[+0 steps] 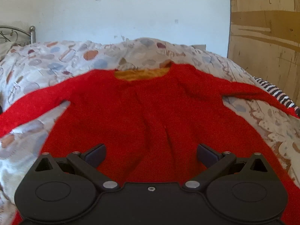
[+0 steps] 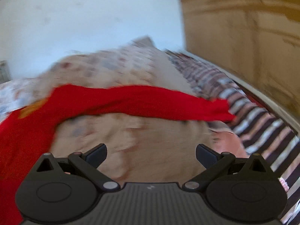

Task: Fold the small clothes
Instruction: 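Grasp the sweater sleeve cuff with the right gripper and lift it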

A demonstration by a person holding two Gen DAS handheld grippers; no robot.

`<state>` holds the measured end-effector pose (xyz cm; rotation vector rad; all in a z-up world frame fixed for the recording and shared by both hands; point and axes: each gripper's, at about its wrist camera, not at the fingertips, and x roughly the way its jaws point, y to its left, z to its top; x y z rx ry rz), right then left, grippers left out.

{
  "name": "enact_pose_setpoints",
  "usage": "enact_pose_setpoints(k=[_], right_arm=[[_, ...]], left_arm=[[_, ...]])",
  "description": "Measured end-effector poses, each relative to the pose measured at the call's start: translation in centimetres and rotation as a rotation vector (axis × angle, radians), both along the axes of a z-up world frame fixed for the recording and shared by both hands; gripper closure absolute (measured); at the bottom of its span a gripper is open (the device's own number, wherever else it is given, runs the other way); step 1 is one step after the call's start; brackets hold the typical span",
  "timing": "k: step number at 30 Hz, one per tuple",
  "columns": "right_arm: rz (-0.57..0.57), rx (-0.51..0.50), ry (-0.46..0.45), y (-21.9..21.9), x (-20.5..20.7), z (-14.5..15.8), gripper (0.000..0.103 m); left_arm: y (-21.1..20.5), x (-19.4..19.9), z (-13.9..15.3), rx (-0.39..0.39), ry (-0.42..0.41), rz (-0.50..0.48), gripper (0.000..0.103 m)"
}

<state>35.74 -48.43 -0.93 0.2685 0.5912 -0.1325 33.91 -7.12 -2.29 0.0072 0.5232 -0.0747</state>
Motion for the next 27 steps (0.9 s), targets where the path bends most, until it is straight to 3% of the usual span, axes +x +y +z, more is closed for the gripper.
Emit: enact_pose_setpoints(k=[5,11,16,18,19,21,24,27], right_arm=[[-0.127,0.125,0.006,-4.8,3.4,-1.1,0.002],[-0.327,0.402,0.031,-10.1,6.5,-3.6,0.018],[-0.514,0.577,-0.004,-13.1,7.6,-6.1,0.037],[-0.579,0.652,-0.044,-14.3,7.6,-7.0,0.064],[-0.609,0.666,-0.063,-14.7,7.7,-7.2,0.073],[-0.648,0.643,-0.107,-15.3,7.5,-7.0,0.094],[-0.589,0.520,-0.155,-14.2,7.8,-4.6,0.096],[-0.479,0.352,-0.232,-11.8,7.9,-0.3,0.097]], left_arm=[[0.0,0.0,-1.3,-0.010,-0.016,-0.017,0.001],[0.4,0.0,-0.6,-0.012,-0.003,-0.033,0.001],[1.0,-0.2,0.8,0.034,-0.016,-0.013,0.001],[1.4,-0.2,1.4,0.037,-0.021,0.003,0.001],[1.6,-0.2,1.7,0.036,-0.023,0.011,0.001],[2.1,-0.3,2.3,0.025,-0.025,0.024,0.001],[2.9,-0.8,2.9,0.009,-0.033,0.034,0.001],[3.7,-1.1,3.5,0.003,-0.040,0.047,0.001]])
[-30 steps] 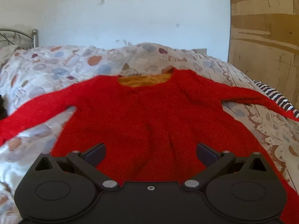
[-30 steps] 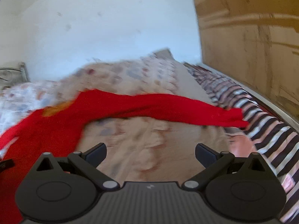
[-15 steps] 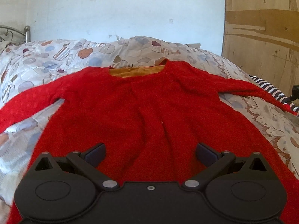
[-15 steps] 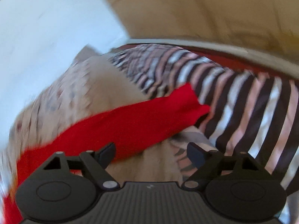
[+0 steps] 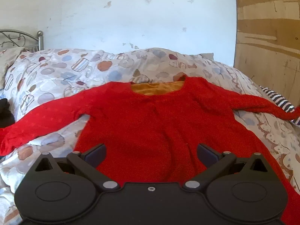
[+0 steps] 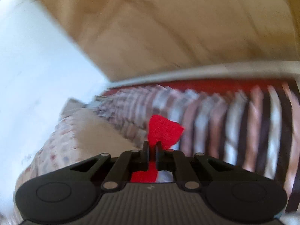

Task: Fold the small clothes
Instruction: 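Grasp the sweater sleeve cuff with the right gripper and lift it, then fold the held sleeve across the sweater body and release it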

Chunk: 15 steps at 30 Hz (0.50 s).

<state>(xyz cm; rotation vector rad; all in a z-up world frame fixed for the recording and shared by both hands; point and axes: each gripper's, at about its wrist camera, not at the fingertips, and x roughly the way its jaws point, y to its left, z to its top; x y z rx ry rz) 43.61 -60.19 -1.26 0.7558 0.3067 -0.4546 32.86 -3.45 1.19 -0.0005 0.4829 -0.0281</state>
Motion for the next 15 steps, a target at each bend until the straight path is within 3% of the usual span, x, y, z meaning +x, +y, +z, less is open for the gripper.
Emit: enact_pose_setpoints(k=[4,9,12,15], right_arm=[[0.141,-0.219,-0.103,5.1,0.2,6.4,0.097],[0.371,-0.502,-0.211,14.5,1.0,13.2,0.097],[0.501,-0.665,-0.264,21.2,1.0,15.7,0.097],[0.628,-0.756,-0.292,27.3,0.7,16.4,0.097]], left_arm=[[1.0,-0.7,0.7,-0.023,-0.017,0.023,0.001],[2.7,-1.8,1.4,-0.058,-0.038,0.052,0.001],[3.9,-2.5,1.7,-0.076,-0.045,0.075,0.001],[5.4,-3.1,1.9,-0.090,-0.051,0.106,0.001]])
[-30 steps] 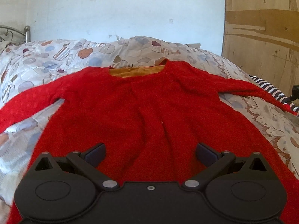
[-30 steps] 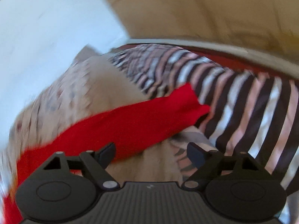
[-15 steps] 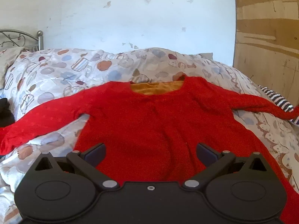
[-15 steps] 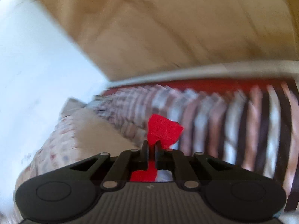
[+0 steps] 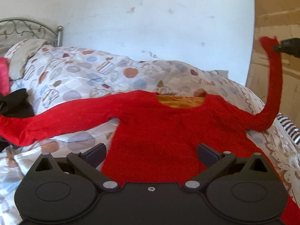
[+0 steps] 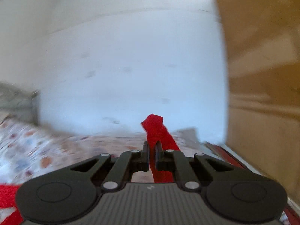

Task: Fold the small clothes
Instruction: 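Fold the held sleeve across the sweater body and release it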

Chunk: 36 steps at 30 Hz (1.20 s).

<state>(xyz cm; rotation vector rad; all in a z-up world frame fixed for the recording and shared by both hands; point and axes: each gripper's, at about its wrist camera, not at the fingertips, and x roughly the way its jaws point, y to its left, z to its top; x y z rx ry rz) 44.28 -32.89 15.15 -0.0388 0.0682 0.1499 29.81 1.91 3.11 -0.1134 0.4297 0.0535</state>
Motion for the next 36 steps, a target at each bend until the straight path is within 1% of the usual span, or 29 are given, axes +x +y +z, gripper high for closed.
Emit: enact_pose_setpoints(k=[2,5,7,10,14,16,18,20,21,22,23,24,26,27,30,33,36], right_arm=[[0.079,-0.062,-0.004,4.0,-0.8,-0.4,0.097],[0.197,-0.162,0.003,9.9,-2.3,-1.9,0.097],[0.279,-0.209,0.025,13.5,-3.8,-3.3,0.097],[0.399,-0.290,0.082,18.2,-6.4,-6.4,0.097],[0.499,-0.408,0.163,22.5,-9.1,-10.9,0.097],[0.524,-0.477,0.200,23.9,-9.9,-13.4,0.096],[0.535,-0.516,0.243,24.5,-10.6,-14.9,0.094],[0.546,-0.520,0.274,24.0,-11.1,-15.6,0.090],[0.558,-0.516,0.282,23.4,-11.0,-15.6,0.085],[0.568,-0.512,0.289,22.6,-11.4,-15.4,0.076],[0.564,-0.506,0.289,21.5,-11.5,-14.5,0.055],[0.562,-0.496,0.282,20.5,-11.9,-14.1,0.042],[0.541,-0.489,0.278,18.8,-12.2,-13.2,0.038],[0.518,-0.488,0.278,17.7,-12.2,-12.8,0.034],[0.399,-0.479,0.275,13.9,-11.4,-12.2,0.022],[0.254,-0.470,0.300,10.0,-9.8,-12.3,0.021],[0.099,-0.430,0.350,5.7,-7.1,-13.5,0.022]], left_arm=[[1.1,-0.4,0.2,-0.008,-0.005,0.027,0.001],[3.0,-1.0,0.3,-0.021,-0.012,0.076,0.001],[4.2,-1.4,0.3,-0.030,-0.013,0.110,0.001],[6.0,-1.9,0.0,-0.044,-0.010,0.166,0.001],[7.9,-2.4,-0.7,-0.051,0.007,0.229,0.001],[8.7,-2.4,-1.1,-0.055,0.022,0.252,0.001],[9.0,-2.3,-1.5,-0.056,0.034,0.264,0.001],[9.1,-2.2,-1.7,-0.054,0.041,0.266,0.001],[9.0,-2.0,-1.8,-0.052,0.044,0.263,0.001],[8.9,-1.8,-1.7,-0.049,0.044,0.259,0.001],[8.8,-1.5,-1.7,-0.049,0.041,0.250,0.001],[8.5,-1.3,-1.7,-0.050,0.039,0.242,0.001],[7.9,-0.5,-1.6,-0.055,0.033,0.217,0.001],[7.4,-0.1,-1.5,-0.058,0.030,0.202,0.001],[5.8,1.6,-1.4,-0.059,0.010,0.139,0.001],[3.9,4.1,-1.8,-0.048,0.012,0.105,0.001],[2.1,6.3,-2.7,-0.023,0.010,0.083,0.001]])
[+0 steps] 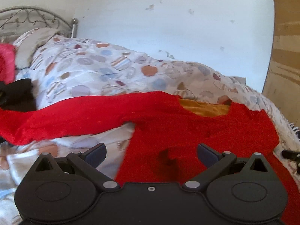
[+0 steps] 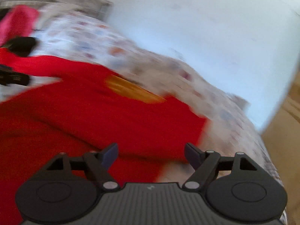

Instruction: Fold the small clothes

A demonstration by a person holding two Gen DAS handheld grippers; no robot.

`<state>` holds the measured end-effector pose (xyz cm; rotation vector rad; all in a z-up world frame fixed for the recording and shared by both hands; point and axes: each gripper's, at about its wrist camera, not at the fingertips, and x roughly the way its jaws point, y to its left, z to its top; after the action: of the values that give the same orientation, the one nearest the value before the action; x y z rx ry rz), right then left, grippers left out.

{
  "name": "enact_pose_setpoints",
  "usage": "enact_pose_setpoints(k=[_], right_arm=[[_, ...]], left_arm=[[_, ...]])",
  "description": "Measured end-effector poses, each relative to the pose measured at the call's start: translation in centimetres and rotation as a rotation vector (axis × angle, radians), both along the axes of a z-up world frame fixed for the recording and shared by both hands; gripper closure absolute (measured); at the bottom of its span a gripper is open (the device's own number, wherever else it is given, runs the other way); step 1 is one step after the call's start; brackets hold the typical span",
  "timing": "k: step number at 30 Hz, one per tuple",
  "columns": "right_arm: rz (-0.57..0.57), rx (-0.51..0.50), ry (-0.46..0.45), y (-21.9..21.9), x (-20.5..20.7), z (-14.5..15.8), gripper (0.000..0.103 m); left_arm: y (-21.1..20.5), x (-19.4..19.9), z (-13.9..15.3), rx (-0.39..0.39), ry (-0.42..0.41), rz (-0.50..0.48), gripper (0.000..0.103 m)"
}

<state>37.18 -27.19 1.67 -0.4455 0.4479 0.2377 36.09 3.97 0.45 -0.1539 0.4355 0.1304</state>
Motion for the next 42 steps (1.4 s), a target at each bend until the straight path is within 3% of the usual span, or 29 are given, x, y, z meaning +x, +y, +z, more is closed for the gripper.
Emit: enact_pose_setpoints(k=[2,6,13,15,18,21,24,30,34,36,40,42], right_arm=[[-0.071,-0.011,0.010,-1.8,1.9,-1.2,0.024],[-0.117,-0.045,0.035,-3.5,5.4,-3.6,0.045],[-0.021,-0.146,-0.068,-1.4,7.3,-4.6,0.048],[0.000,-0.140,-0.087,-1.1,7.5,-4.5,0.089],[-0.058,-0.026,-0.104,-2.4,6.8,-3.4,0.092],[-0.154,0.188,0.015,-5.4,7.1,-2.8,0.092],[-0.216,0.314,0.123,-7.6,7.7,-3.8,0.093],[-0.213,0.319,0.168,-7.8,8.2,-4.5,0.091],[-0.214,0.320,0.184,-8.6,6.4,-3.9,0.090],[-0.223,0.336,0.179,-9.2,5.5,-3.2,0.068],[-0.242,0.404,0.108,-10.3,5.3,-1.1,0.051],[-0.226,0.471,0.100,-10.3,6.5,-0.4,0.032]], left_arm=[[-0.9,1.3,-0.7,0.014,0.013,0.002,0.001],[-1.9,2.5,-1.6,0.020,0.033,0.007,0.001],[-1.5,3.3,-2.4,0.016,0.065,0.014,0.001],[-1.5,3.4,-2.3,0.021,0.066,0.016,0.001],[-1.9,3.7,-2.0,0.038,0.055,0.011,0.001],[-2.7,4.5,-2.0,0.076,0.074,0.002,0.001],[-3.5,5.9,-2.9,0.116,0.154,-0.010,0.001],[-3.3,5.4,-3.5,0.097,0.142,-0.012,0.001],[-3.0,5.1,-3.9,0.072,0.130,-0.016,0.001],[-3.1,4.9,-4.0,0.072,0.121,-0.016,0.000],[-3.0,4.8,-4.1,0.064,0.113,-0.016,0.000],[-2.9,4.8,-4.2,0.057,0.112,-0.017,0.000]])
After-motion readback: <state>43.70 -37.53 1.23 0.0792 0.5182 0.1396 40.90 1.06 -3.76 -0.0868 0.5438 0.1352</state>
